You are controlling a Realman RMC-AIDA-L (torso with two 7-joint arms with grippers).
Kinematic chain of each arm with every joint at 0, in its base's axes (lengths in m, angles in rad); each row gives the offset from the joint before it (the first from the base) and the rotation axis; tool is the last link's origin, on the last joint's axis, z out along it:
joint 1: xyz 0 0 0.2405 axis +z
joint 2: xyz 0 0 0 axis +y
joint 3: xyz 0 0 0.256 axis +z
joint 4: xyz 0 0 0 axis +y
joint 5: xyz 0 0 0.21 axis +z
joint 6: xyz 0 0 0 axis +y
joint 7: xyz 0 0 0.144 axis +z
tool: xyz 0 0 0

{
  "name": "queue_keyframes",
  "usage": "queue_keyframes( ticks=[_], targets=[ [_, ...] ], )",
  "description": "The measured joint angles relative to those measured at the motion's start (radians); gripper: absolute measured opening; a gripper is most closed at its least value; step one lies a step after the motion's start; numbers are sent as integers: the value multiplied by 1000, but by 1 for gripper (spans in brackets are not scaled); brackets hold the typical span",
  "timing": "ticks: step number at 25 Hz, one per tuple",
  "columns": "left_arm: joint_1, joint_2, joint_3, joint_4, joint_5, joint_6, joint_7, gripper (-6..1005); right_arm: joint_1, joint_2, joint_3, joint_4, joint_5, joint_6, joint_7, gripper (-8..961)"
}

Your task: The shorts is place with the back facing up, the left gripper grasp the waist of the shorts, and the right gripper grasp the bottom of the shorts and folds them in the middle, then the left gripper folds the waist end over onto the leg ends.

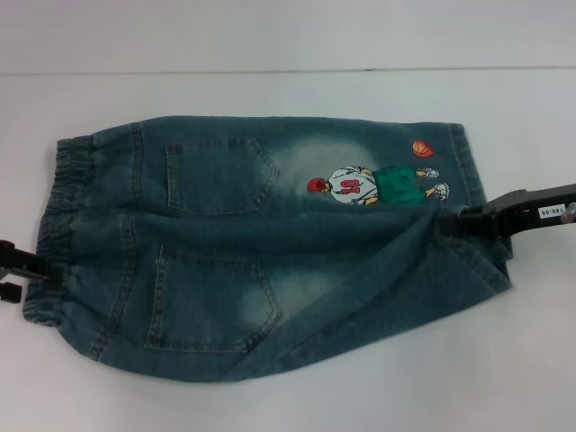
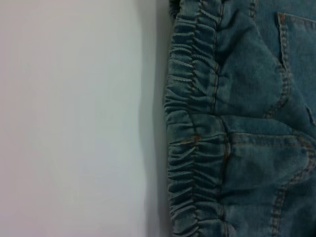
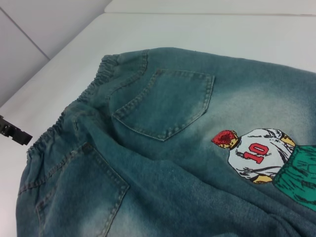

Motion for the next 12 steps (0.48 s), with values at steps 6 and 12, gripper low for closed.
queue_keyframes(
  ticks=[6, 12],
  targets=[
    [0, -7, 25, -8, 17, -20, 0, 712, 0, 0, -1, 0, 0, 0, -1, 8],
    [0, -11, 27, -9, 25, -25, 0, 703, 3, 0, -2, 2, 0, 0, -4, 8]
  ],
)
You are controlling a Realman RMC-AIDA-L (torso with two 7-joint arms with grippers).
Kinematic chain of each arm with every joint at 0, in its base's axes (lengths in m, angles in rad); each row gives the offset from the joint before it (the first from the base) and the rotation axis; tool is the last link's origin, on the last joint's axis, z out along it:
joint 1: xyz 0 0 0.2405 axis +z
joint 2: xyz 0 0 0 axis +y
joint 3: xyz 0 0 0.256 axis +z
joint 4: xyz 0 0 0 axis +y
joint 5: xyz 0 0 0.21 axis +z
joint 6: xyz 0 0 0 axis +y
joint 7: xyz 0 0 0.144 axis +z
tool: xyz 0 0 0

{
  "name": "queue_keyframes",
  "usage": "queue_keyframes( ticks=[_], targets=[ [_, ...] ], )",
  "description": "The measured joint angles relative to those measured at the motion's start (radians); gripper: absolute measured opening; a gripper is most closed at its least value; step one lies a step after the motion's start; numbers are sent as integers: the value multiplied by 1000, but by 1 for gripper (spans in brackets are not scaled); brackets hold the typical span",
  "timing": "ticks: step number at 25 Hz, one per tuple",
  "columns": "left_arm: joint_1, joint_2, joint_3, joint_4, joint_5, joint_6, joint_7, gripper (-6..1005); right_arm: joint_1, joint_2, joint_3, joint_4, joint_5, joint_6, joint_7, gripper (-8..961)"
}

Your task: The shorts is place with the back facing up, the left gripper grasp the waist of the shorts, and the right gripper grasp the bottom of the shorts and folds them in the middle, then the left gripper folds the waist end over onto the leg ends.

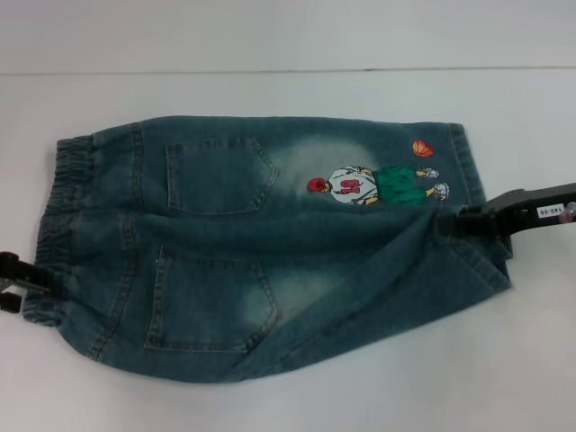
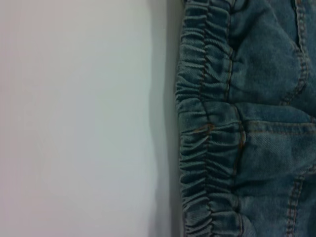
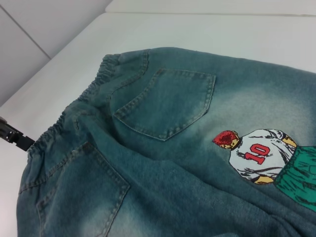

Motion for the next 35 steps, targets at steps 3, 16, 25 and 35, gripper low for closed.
queue_keyframes(
  ticks=[3, 16, 25, 35],
  targets=[
    [0, -1, 0, -1, 1, 0, 0, 698, 2, 0, 0, 4, 0, 0, -4, 8],
    [-6, -4, 2, -23, 2, -13, 0, 677, 10, 5, 0, 4, 0, 0, -8, 8],
    [-15, -6, 0, -24, -6, -1, 11, 663, 12, 5, 0, 4, 0, 1, -8, 8],
    [-18, -9, 1, -19, -8, -10, 34, 480, 12, 5, 0, 4, 3, 3, -7, 8]
  ],
)
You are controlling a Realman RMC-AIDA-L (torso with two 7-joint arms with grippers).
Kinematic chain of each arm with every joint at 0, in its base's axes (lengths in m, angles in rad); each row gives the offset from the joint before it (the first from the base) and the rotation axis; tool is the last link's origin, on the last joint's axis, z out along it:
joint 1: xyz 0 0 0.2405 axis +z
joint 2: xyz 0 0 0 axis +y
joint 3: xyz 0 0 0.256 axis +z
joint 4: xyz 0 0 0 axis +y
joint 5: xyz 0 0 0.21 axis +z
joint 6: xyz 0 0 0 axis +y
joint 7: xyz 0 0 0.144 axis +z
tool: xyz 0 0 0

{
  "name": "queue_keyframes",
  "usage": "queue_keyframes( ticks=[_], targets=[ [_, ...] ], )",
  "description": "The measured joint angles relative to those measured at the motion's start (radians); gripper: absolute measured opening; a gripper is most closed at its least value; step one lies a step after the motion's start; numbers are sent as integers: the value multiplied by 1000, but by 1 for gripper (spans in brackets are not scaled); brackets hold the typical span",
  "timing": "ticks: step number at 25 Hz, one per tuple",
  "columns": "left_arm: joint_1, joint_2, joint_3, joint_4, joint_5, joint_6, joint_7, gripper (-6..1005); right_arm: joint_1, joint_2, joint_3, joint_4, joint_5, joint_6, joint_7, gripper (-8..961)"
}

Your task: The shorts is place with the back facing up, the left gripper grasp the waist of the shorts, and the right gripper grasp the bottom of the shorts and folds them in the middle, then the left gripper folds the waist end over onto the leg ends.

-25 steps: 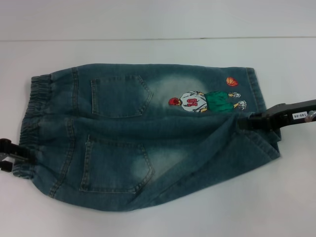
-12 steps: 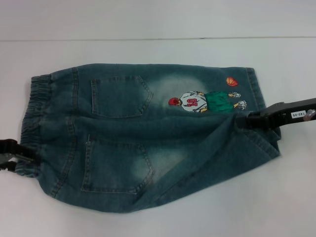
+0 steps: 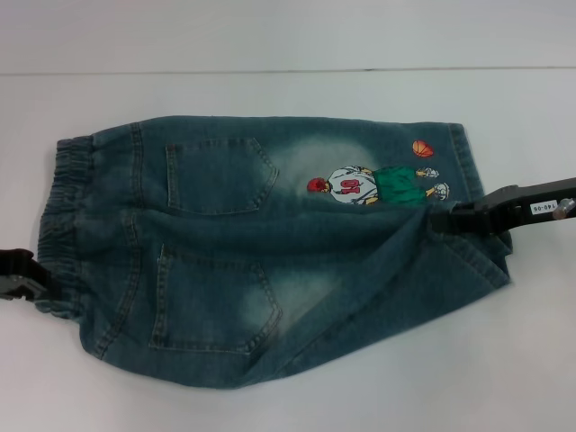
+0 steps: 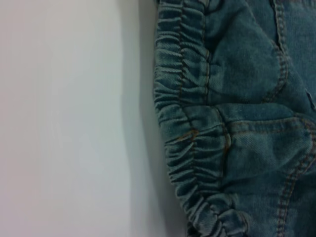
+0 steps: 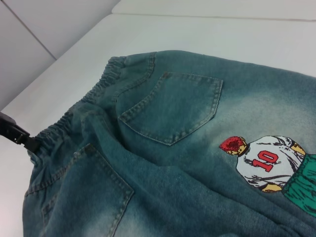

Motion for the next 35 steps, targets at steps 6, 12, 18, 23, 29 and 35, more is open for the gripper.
queue_keyframes(
  ticks=[6, 12, 18, 23, 29, 35],
  targets=[
    [-1, 0, -1, 1, 0, 6, 4, 295, 0, 1, 0, 0, 0, 0, 1, 9],
    [-7, 6, -11, 15, -2, 30, 12, 29, -1, -4, 19, -7, 5, -12, 19, 9],
    [-28, 24, -69, 31, -17, 32, 6, 29, -12, -22, 75, -10, 61, -23, 43, 8],
    [-47, 38, -155, 26, -30, 6, 5, 29, -34, -26, 113, -3, 94, 29, 44, 8],
    [-48, 39, -196, 17, -103, -69, -6, 29, -48, -10, 114, 15, 95, 126, 37, 8],
    [-44, 33, -204, -33, -178, -187, -9, 28, -56, 14, 132, 24, 108, 194, 2, 8]
  ],
)
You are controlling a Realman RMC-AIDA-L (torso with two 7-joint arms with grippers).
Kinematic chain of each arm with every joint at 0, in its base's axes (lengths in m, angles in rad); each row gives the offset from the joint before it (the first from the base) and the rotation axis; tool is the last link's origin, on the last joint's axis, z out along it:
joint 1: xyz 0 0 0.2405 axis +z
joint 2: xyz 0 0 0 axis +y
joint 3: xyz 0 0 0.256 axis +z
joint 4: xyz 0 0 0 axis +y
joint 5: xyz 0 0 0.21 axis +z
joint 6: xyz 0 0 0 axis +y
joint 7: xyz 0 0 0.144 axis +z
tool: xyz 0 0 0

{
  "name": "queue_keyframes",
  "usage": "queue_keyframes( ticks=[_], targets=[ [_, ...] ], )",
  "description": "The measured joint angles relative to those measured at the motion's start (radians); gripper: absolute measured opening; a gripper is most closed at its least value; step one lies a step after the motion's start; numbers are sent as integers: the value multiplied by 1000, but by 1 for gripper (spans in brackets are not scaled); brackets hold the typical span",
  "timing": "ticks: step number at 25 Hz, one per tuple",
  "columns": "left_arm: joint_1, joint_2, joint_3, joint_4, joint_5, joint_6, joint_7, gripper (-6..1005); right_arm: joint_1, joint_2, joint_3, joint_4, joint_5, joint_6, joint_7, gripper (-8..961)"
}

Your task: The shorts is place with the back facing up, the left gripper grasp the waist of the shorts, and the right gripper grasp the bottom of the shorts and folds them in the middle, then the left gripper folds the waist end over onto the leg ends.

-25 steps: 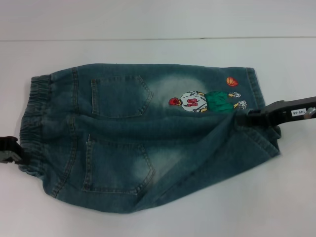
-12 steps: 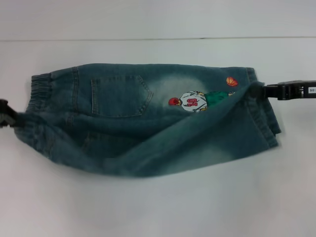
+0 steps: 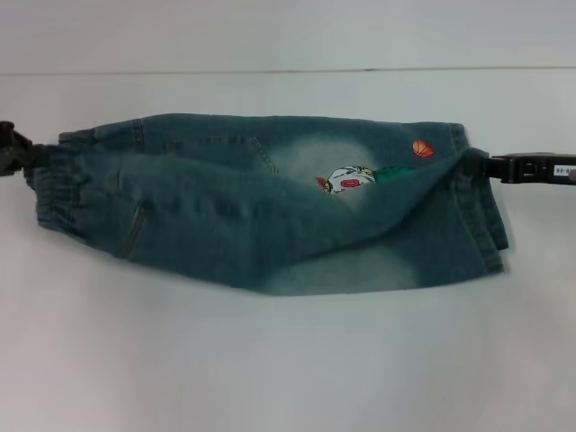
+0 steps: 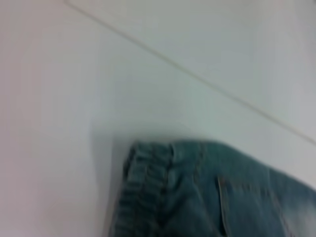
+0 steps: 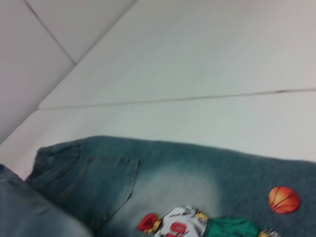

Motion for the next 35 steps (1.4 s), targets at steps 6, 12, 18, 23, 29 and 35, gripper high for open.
queue_keyframes(
  ticks=[6, 12, 18, 23, 29, 35],
  targets=[
    [6, -10, 0, -47, -47, -121, 8, 28, -9, 11, 11, 25, 86, 56, -54, 7],
    [9, -22, 2, -51, -62, -189, 15, 28, -12, 27, 11, 38, 154, 113, -117, 7],
    [11, -40, 4, -56, -108, -244, 52, 28, 5, 56, 9, 39, 160, 201, -150, 9],
    [11, -53, 9, -67, -125, -288, 74, 29, 20, 80, 6, 40, 193, 271, -195, 8],
    [13, -62, 10, -79, -126, -329, 88, 29, 36, 98, 4, 42, 222, 345, -235, 8],
    [20, -80, 6, -79, -150, -352, 137, 28, 39, 111, 1, 44, 251, 396, -263, 9]
  ],
)
